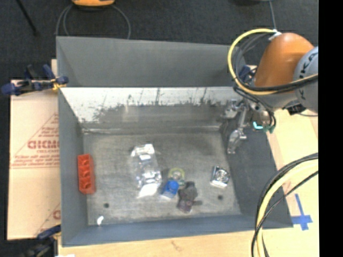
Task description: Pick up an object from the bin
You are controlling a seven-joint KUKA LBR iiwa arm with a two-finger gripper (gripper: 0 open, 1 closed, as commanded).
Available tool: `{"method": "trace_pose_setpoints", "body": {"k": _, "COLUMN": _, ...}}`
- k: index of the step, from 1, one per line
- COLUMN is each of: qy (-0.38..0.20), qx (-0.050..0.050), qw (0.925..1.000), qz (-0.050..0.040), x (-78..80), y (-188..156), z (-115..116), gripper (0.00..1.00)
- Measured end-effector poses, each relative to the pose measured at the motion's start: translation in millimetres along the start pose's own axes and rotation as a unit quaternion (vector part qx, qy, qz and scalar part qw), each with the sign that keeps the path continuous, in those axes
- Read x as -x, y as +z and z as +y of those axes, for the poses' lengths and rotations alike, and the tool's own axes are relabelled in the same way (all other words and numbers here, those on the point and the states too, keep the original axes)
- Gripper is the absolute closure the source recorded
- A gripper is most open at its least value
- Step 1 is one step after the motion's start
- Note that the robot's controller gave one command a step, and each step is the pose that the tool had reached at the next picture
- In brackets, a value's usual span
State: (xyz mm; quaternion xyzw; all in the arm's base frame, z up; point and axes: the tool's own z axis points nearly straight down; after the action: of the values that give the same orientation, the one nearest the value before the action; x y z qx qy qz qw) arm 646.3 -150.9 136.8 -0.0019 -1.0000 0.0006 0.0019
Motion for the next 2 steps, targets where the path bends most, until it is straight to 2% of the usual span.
{"method": "trace_pose_setpoints", "body": {"k": 1, "qy": -0.104, "qx": 0.001, "qw": 0.9945, "qz": -0.0032, "x": -52.2, "y": -26, "z": 101, "gripper": 0.00}}
{"method": "trace_pose_setpoints", "body": {"k": 2, "qy": -0.235, "qx": 0.000, "qw": 0.9720, "qz": -0.0015, "x": -110.9, "y": 19, "z": 121, "gripper": 0.00}}
